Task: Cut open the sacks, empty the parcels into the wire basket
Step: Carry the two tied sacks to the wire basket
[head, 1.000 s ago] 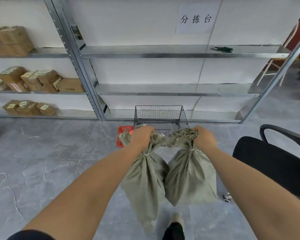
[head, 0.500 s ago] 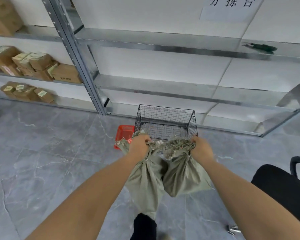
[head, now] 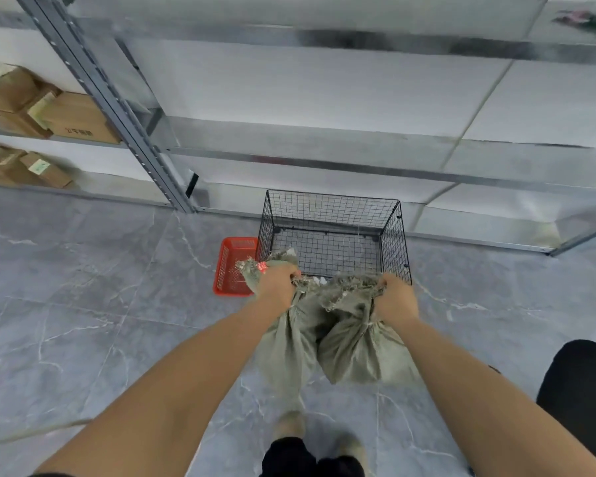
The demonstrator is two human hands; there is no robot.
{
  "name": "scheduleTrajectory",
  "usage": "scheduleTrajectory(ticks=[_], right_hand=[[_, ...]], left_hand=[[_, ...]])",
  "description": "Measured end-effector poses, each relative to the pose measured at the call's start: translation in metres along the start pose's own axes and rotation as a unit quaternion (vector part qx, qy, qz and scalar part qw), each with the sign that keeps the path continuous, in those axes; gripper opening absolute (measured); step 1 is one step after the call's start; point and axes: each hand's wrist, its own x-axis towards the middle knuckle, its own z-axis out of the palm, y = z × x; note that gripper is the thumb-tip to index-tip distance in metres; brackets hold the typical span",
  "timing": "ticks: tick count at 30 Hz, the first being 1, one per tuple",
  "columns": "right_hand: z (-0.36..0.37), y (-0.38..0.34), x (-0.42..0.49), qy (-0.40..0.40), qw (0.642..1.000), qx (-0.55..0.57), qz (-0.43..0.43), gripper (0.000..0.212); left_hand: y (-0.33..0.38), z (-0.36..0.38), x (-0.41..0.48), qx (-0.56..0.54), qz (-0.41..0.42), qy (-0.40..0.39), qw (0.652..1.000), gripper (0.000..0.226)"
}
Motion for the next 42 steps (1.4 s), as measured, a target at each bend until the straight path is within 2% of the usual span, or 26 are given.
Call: scheduleTrajectory(ticks=[4,7,14,16,18,24,31,37,42], right_hand=[[0.047,0.02,0.033,-0.022,1.0,0.015,0.007,0.027],[0.078,0.046,0.055,-0.013,0.997,0.057,0.05,0.018],[0.116,0.063,0.097,0.01,0.994,0.076,0.073,0.025],[0.119,0.067,0.103,0.013,0.996,0.054,0.065,0.028],[0.116,0.07,0.102,0.018,0.998,0.034,0.056,0.028],[0.096,0.09,0.085,-0.04,0.994,0.054,0.087,0.029],[0.078,0.112,0.075,-0.058,0.992,0.072,0.089,0.04],[0.06,0.118,0.067,-0.039,0.993,0.087,0.074,0.034],[0.014,0.102,0.037,-0.045,0.995,0.071,0.053,0.059]], left_hand=[[-0.016,0.04,0.032,0.017,0.004,-0.022,1.0,0.043],[-0.031,0.07,0.049,-0.005,0.003,-0.013,1.0,0.031],[-0.029,0.098,0.063,0.019,-0.026,-0.021,0.999,0.03],[-0.029,0.1,0.061,-0.016,-0.009,-0.01,1.0,0.032],[-0.026,0.098,0.059,-0.044,0.01,-0.017,0.999,0.037],[-0.011,0.08,0.048,0.004,0.047,-0.035,0.998,0.052],[0.008,0.082,0.042,0.045,0.048,-0.095,0.993,0.036],[0.033,0.091,0.024,0.056,0.033,-0.152,0.986,0.043],[0.068,0.068,-0.001,0.103,0.08,-0.165,0.978,0.031]])
